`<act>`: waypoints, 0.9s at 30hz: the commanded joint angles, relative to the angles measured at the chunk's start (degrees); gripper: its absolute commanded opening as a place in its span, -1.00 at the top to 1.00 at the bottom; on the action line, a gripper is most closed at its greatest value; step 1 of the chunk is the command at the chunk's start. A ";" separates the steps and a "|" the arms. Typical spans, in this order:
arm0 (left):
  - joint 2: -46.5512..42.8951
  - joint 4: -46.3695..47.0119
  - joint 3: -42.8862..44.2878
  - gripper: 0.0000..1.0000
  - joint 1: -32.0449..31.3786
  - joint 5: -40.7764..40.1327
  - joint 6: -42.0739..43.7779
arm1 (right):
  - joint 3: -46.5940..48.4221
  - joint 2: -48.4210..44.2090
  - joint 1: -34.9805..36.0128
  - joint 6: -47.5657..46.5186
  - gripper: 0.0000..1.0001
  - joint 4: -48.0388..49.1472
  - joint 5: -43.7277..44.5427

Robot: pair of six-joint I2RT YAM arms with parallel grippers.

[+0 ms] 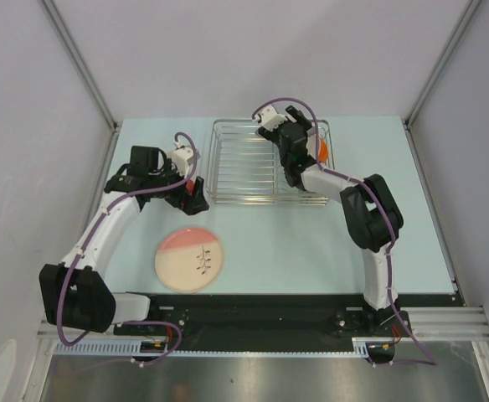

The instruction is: Load the mixed dishes into the dish rack

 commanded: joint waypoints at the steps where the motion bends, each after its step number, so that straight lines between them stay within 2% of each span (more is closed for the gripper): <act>1: -1.82 1.10 -0.25 -0.99 0.41 1.15 0.67 | -1.36 -4.23 -0.58 1.29 -0.61 5.27 3.26; 8: -2.25 0.84 0.01 -0.99 0.41 0.89 0.41 | -8.39 -9.94 1.09 2.61 -0.65 3.07 5.37; 14: -2.78 0.40 0.36 -0.99 0.41 0.36 0.41 | -14.27 -14.96 2.32 7.61 -0.67 -0.79 7.75; 19: -3.22 0.14 0.89 -0.99 0.41 0.19 0.32 | -18.85 -21.98 6.18 8.15 -0.68 -2.99 10.64; 23: -5.15 -0.65 2.03 -1.00 0.41 -0.16 0.06 | -19.38 -30.50 12.42 12.36 -0.68 -12.12 13.72; 26: -6.64 -2.06 3.44 -1.00 0.76 -0.60 0.41 | -19.56 -37.88 17.69 19.38 -0.70 -21.51 14.43; 27: -7.69 -2.58 3.88 -0.99 1.11 -0.86 0.76 | -19.47 -39.56 18.57 25.06 -0.76 -26.15 14.78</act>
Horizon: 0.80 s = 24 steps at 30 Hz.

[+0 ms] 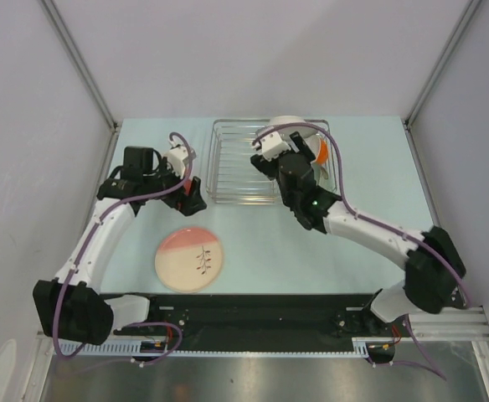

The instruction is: Load the mixed dishes into the dish rack

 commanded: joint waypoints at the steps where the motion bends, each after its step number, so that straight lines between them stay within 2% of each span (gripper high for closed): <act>1: -4.77 -2.54 4.42 -0.99 1.30 -0.34 1.04 | 0.70 -13.52 5.85 17.62 -0.76 -14.34 2.72; 2: -5.39 -3.16 4.78 -0.99 1.65 -0.34 1.57 | 0.79 -15.39 6.22 21.93 -0.77 -17.67 1.32; 3: -6.61 -4.56 5.04 -1.00 2.27 -0.34 1.92 | 0.79 -17.49 6.22 30.41 -0.77 -24.84 -3.31; 5: -8.11 -6.23 5.92 -0.99 3.32 -0.43 2.97 | 0.53 -21.90 6.22 36.18 -0.83 -30.43 -6.50; 7: -11.44 -7.91 5.58 -0.99 5.87 0.36 3.85 | -0.43 -23.66 6.31 42.42 -0.98 -37.20 -10.81; 9: -14.86 -11.05 4.88 -1.00 8.24 1.58 7.10 | -2.10 -25.42 7.18 46.47 -1.00 -41.67 -13.53; 11: -16.81 -13.09 3.47 -1.00 12.54 1.24 10.95 | -5.44 -25.77 10.24 51.84 -0.99 -43.36 -14.16; 13: -19.44 -15.81 0.85 -0.99 14.57 0.63 13.69 | -7.55 -24.73 12.54 58.05 -1.00 -45.82 -10.40; 16: -21.21 -18.02 -3.02 -0.99 19.31 0.71 18.61 | -7.30 -20.60 12.20 66.77 -1.00 -49.25 -10.72; 17: -21.82 -18.37 -3.91 -0.99 22.02 1.67 20.97 | -7.38 -19.72 11.85 68.53 -0.99 -48.91 -14.65; 20: -21.39 -17.94 -7.25 -0.99 26.95 3.43 23.53 | -7.65 -16.47 11.93 66.55 -0.99 -46.46 -18.18; 24: -18.15 -14.86 -10.59 -0.99 30.83 4.76 25.74 | -7.65 -10.50 12.11 63.99 -0.99 -41.37 -23.37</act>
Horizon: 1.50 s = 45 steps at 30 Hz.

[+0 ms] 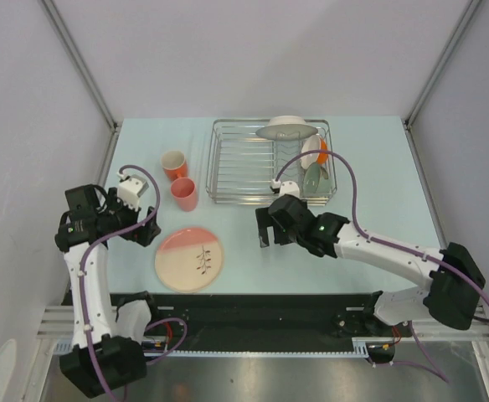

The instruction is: Load the mixed dishes into the dish rack

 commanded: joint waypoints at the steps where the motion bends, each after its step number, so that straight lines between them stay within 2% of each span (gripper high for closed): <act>1: 3.56 2.17 -3.25 -1.00 3.36 2.90 6.11 | 0.77 5.79 0.70 1.71 -0.99 6.01 -6.93; 4: 5.50 4.80 -5.72 -0.99 3.54 1.41 8.22 | 0.85 10.53 0.70 2.24 -0.92 10.84 -10.80; 8: 8.40 6.22 -8.27 -0.98 3.45 -0.88 12.34 | 1.64 16.69 0.79 2.24 -0.68 16.29 -15.18; 14: 13.93 8.67 -11.61 -0.96 3.54 -4.93 17.19 | 4.45 26.00 0.88 2.24 -0.44 21.92 -22.74; 27: 23.34 12.37 -14.15 -0.91 3.45 -8.53 22.02 | 10.87 36.92 1.14 3.03 -0.40 25.53 -30.05; 41: 29.58 16.50 -16.97 -0.86 1.79 -9.58 21.59 | 13.95 40.88 1.76 2.42 -0.26 22.81 -32.69; 43: 30.02 18.68 -17.50 -0.72 0.30 -10.72 20.36 | 14.21 41.23 1.58 2.42 -0.24 22.81 -34.08; 45: 30.20 19.22 -17.32 -0.68 -0.41 -11.16 19.48 | 14.83 42.19 1.14 2.50 -0.22 22.89 -35.32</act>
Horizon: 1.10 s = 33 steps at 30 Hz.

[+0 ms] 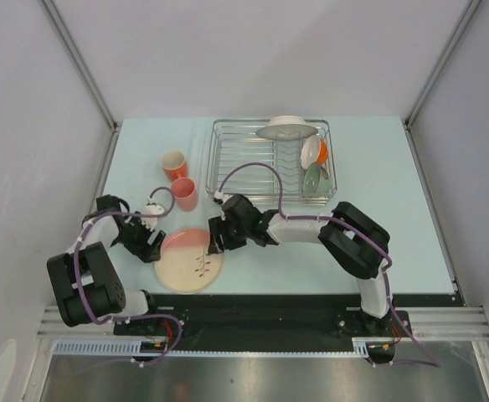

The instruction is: Load the mixed dishes into the dish rack

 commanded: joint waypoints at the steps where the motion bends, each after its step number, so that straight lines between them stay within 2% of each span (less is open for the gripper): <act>1: 1.96 3.86 -1.54 -0.65 -2.36 -1.44 -0.57 | 1.04 3.84 -0.19 0.36 -0.20 -3.66 -4.06; 3: 1.52 3.94 -1.19 -0.43 -3.15 -1.26 -1.88 | 1.21 4.71 -0.72 0.80 -0.18 -3.49 -5.47; 10: 4.15 7.81 -2.07 -0.05 -10.00 -3.99 -5.22 | 1.30 6.65 -1.69 2.03 -0.11 -2.87 -8.21; 14: 5.91 8.78 -1.54 0.21 -11.68 -3.90 -6.72 | 1.39 7.36 -2.04 2.29 0.05 -1.91 -9.87; 17: 6.88 10.01 -1.63 0.47 -12.73 -3.99 -7.95 | 1.39 8.15 -2.30 2.73 0.08 -1.55 -11.02; 18: 7.14 10.27 -1.63 0.62 -13.17 -3.81 -7.95 | 1.48 8.32 -2.39 2.82 0.09 -1.47 -11.37; 21: 8.02 10.54 -1.37 0.78 -13.96 -3.90 -8.30 | 1.48 8.32 -2.39 3.00 0.11 -1.29 -11.28; 27: 8.73 11.59 -1.19 0.81 -16.24 -3.11 -9.62 | 1.65 7.53 -1.25 2.38 0.15 -1.64 -9.53; 33: 7.85 10.63 0.13 0.79 -18.62 -2.93 -10.32 | 3.14 6.22 0.94 0.02 0.39 -3.83 -5.76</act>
